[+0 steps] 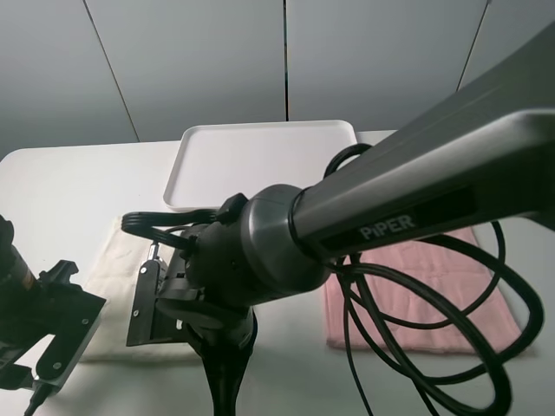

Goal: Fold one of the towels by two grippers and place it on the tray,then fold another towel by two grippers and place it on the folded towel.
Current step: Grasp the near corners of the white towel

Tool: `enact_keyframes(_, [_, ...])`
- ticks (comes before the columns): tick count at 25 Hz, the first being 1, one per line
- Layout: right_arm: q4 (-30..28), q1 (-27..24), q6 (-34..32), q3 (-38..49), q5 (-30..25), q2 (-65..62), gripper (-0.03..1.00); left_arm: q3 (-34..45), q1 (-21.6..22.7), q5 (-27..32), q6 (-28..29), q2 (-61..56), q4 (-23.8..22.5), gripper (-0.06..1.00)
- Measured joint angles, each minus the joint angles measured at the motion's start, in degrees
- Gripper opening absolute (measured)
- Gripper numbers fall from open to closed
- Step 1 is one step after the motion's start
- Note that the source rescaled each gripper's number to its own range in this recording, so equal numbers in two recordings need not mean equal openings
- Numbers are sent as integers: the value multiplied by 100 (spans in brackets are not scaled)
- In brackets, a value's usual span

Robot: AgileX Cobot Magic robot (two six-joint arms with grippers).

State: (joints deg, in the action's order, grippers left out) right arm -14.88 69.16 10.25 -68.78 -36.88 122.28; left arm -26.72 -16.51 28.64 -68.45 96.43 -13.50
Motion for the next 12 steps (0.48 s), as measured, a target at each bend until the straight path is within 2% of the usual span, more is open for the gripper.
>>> enact_keyframes(12, [-98, 0, 0, 0, -21, 8, 0, 4, 0, -380, -22, 0, 0, 99])
